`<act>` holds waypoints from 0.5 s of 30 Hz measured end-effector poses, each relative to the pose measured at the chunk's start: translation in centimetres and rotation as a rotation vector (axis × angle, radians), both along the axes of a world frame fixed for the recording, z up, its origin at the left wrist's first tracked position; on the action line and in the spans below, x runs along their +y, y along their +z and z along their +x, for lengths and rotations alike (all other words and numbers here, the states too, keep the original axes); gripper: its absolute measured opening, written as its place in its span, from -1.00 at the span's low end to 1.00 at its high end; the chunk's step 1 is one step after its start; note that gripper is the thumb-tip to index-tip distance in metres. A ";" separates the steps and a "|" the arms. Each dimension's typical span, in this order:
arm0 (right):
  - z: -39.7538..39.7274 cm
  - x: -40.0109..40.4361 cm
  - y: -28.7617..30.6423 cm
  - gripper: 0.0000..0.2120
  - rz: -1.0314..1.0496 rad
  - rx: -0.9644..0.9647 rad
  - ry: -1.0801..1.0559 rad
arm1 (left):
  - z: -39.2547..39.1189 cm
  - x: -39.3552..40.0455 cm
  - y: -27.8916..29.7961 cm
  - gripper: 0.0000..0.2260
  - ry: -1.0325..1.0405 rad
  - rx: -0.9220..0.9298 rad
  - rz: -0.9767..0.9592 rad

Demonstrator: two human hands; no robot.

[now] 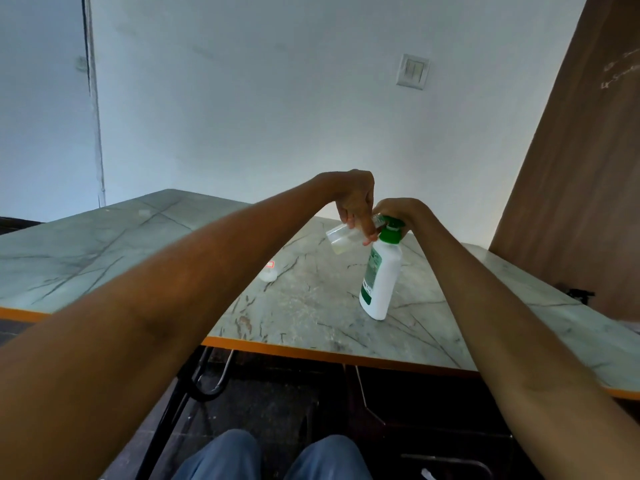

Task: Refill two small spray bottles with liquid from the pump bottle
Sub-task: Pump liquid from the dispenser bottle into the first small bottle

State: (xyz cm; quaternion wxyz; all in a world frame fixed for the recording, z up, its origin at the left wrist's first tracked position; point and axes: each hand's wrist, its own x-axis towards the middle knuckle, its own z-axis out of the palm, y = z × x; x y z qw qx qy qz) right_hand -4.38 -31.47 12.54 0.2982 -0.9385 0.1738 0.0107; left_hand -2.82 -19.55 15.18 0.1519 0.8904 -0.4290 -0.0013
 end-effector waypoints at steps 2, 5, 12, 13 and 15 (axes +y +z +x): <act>0.0 0.2 0.0 -0.81 0.028 -0.015 -0.013 | 0.1 0.2 -0.1 -0.63 0.009 -0.003 0.009; -0.4 0.6 0.5 -0.63 -0.104 0.005 0.016 | 0.2 0.5 -0.1 -0.66 0.015 0.025 0.006; -0.3 0.7 1.4 -0.71 -0.114 -0.023 0.021 | 0.2 0.4 0.4 -0.63 0.014 0.002 -0.004; 0.0 0.3 1.2 -0.67 -0.110 -0.026 0.020 | 0.1 0.3 0.3 -0.63 0.010 0.004 -0.008; 0.2 0.0 0.7 -0.69 -0.119 0.005 0.021 | 0.2 0.2 0.0 -0.63 0.003 0.003 -0.017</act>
